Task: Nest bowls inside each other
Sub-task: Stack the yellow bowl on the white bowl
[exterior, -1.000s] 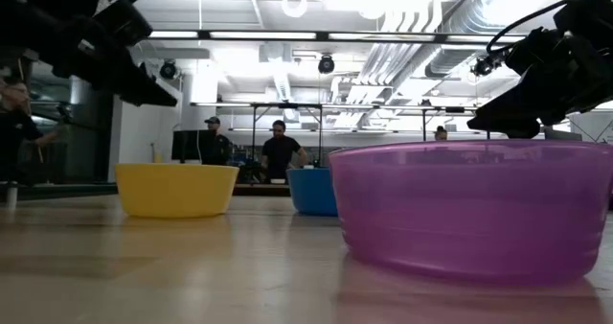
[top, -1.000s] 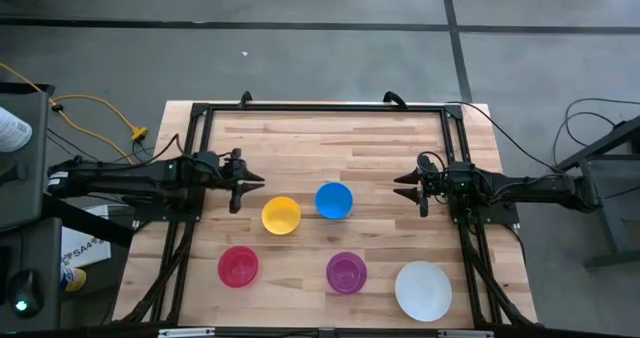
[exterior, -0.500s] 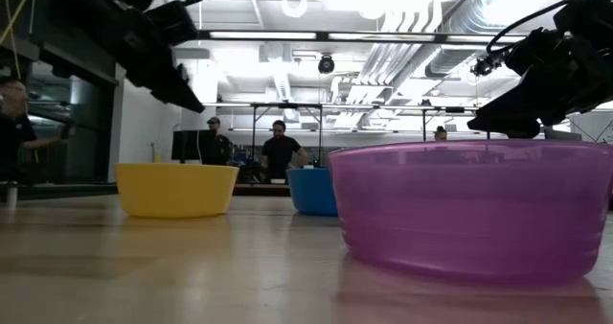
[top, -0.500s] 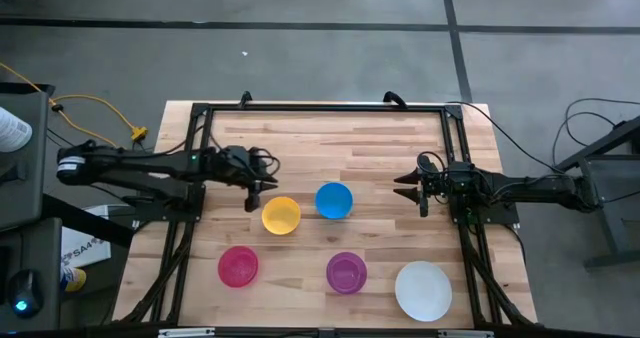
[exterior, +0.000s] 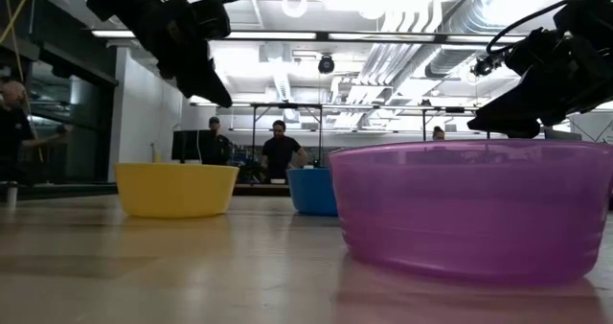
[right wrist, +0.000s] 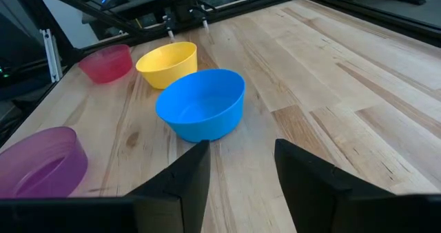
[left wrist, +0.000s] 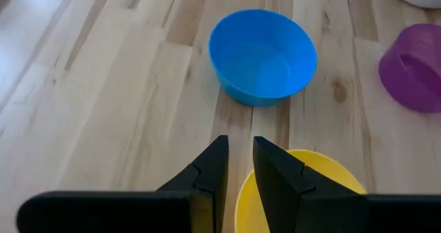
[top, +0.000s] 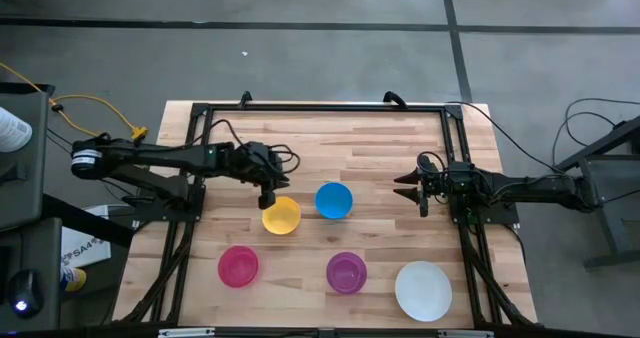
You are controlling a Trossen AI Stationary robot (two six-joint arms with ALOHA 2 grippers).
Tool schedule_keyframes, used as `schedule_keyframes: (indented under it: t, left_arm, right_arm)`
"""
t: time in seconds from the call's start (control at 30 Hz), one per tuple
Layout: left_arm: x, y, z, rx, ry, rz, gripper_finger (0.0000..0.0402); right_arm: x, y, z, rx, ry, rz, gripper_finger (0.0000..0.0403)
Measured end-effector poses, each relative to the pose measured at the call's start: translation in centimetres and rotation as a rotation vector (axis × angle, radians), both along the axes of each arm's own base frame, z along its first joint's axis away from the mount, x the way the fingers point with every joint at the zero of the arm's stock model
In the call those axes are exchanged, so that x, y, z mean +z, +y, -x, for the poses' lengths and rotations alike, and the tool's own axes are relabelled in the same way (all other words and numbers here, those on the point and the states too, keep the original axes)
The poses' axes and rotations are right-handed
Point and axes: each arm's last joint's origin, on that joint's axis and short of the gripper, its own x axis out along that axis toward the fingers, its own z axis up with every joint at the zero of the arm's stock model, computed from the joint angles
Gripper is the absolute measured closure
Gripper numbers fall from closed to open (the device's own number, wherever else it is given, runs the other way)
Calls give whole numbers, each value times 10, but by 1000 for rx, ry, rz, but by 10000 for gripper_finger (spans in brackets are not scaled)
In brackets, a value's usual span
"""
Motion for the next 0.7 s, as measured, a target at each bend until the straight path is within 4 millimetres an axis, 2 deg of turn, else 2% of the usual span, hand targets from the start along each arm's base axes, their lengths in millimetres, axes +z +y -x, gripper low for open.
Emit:
schedule_keyframes:
  t: [0.23,0.5,0.7]
  left_arm:
    - [-5,-1,5,91,65,113,333]
    - [-7,-2,6,103,88,200,333]
    - [-17,-14,-3,138,126,297,333]
  right_arm:
    - [0,0,0,0,0,0,247]
    - [0,0,0,0,0,0,247]
    - [0,0,0,0,0,0,247]
